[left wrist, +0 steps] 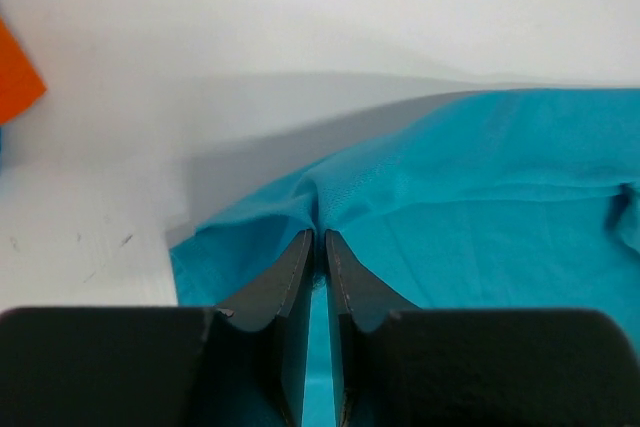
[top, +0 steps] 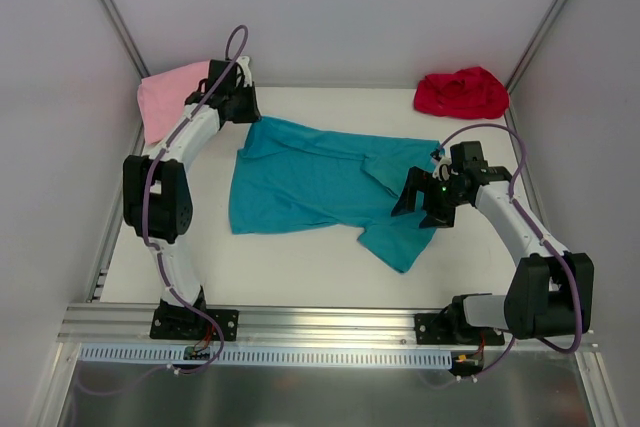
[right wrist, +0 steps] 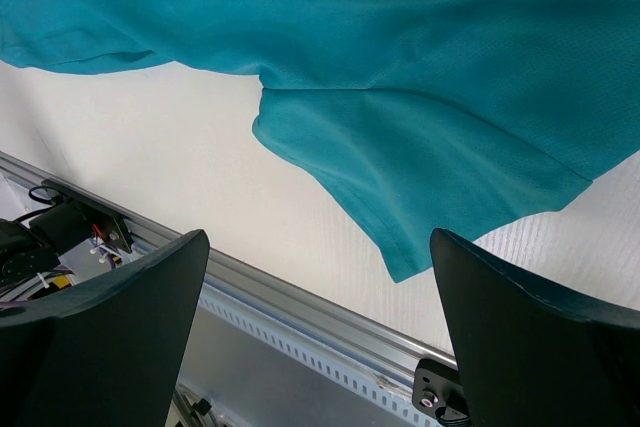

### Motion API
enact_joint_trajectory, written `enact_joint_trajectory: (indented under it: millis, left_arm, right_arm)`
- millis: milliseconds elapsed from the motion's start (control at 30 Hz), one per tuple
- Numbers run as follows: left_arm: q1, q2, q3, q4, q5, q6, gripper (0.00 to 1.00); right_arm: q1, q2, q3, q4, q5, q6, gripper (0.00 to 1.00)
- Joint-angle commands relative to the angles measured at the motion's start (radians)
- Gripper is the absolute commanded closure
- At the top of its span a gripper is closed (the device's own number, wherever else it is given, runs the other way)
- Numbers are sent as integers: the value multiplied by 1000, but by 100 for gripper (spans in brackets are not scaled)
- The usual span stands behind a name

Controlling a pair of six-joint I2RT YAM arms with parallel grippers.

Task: Fold and stack the t-shirts
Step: Fold the flattened tshirt in 1/3 of the way

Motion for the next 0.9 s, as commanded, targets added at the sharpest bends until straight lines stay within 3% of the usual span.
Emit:
enact_joint_trajectory:
  millis: [0, 200, 500, 867]
  left_arm:
    - [2, 13, 66, 34, 92, 13, 89]
    - [0, 51, 95, 76, 151, 34, 90]
    - [3, 148, 144, 88, 70, 97, 94]
    - [22, 65, -2, 202, 56, 71, 100]
  right_arm:
    - [5, 1, 15, -20, -10, -18, 1]
    - [4, 3, 17, -21, -10, -19, 1]
    - [3, 13, 14, -23, -8, -22, 1]
    - [8, 32, 10, -10, -10, -21, 1]
